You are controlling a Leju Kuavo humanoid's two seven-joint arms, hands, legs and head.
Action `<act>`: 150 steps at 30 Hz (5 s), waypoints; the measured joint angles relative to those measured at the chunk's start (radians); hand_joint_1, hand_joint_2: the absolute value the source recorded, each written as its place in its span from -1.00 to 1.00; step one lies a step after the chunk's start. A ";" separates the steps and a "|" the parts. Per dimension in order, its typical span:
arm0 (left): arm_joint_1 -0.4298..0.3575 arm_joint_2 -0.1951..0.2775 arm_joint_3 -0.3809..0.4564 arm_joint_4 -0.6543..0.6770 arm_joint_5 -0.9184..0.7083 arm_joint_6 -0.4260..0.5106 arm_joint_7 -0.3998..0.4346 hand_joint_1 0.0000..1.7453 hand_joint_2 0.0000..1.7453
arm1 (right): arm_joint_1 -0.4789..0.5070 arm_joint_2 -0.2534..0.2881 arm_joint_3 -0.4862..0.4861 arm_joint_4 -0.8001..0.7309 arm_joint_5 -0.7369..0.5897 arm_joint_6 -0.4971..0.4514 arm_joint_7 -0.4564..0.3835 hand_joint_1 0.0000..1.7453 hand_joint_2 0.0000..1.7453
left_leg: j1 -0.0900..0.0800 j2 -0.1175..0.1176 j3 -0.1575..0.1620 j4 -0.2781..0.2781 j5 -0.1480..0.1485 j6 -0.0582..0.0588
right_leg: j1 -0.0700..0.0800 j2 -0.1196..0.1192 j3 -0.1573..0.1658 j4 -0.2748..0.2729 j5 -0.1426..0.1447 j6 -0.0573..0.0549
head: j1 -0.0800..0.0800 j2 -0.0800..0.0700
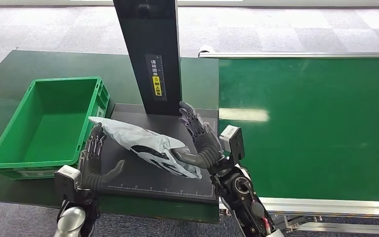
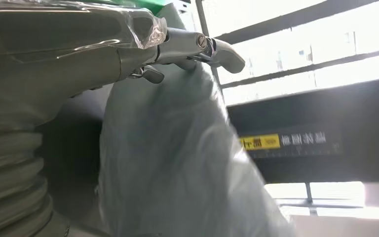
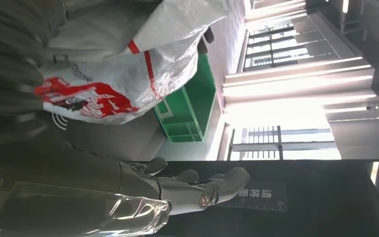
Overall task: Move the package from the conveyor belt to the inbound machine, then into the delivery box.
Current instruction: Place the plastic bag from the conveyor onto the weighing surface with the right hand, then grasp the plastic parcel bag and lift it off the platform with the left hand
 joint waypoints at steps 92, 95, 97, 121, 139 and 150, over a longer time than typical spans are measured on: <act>0.063 0.105 -0.498 0.039 -1.101 0.344 0.329 1.00 1.00 | 0.465 0.025 -0.837 -0.417 -0.156 0.291 0.052 -1.00 1.00 | 0.000 0.000 -0.001 0.000 -0.003 0.000 | 0.000 0.000 -0.001 -0.001 -0.002 -0.001 | 0.000 0.000; 0.058 0.104 -0.498 0.045 -1.097 0.319 0.329 1.00 1.00 | 0.468 0.027 -0.842 -0.420 -0.158 0.288 0.048 -1.00 1.00 | 0.000 0.000 -0.001 0.000 -0.003 0.000 | 0.000 0.000 -0.001 -0.001 -0.002 -0.001 | 0.000 0.000; 0.055 0.103 -0.498 0.051 -1.095 0.307 0.330 1.00 1.00 | 0.473 0.028 -0.844 -0.423 -0.160 0.287 0.044 -1.00 1.00 | 0.000 0.000 -0.001 0.000 -0.003 0.000 | 0.000 0.000 -0.001 -0.001 -0.002 0.000 | 0.000 0.000; 0.058 0.103 -0.496 0.054 -1.033 0.289 0.311 -1.00 1.00 | 0.505 0.050 -0.860 -0.468 -0.170 0.264 0.044 -1.00 1.00 | 0.000 0.000 -0.001 0.000 -0.003 0.000 | 0.000 0.000 -0.001 -0.001 -0.002 -0.001 | 0.000 0.000; 0.091 0.105 -0.468 0.003 -1.008 0.315 0.314 -1.00 1.00 | 0.510 0.051 -0.862 -0.472 -0.143 0.246 0.044 -1.00 1.00 | 0.000 0.000 -0.001 0.000 -0.003 0.000 | 0.000 0.000 -0.001 -0.001 -0.002 -0.001 | 0.000 0.000; 0.100 0.122 -0.446 -0.040 -1.083 0.315 0.350 -1.00 1.00 | 0.510 0.051 -0.862 -0.472 -0.140 0.241 0.043 -1.00 1.00 | 0.000 0.000 -0.001 0.000 -0.003 0.000 | 0.000 0.000 -0.001 -0.001 -0.002 -0.001 | 0.000 0.000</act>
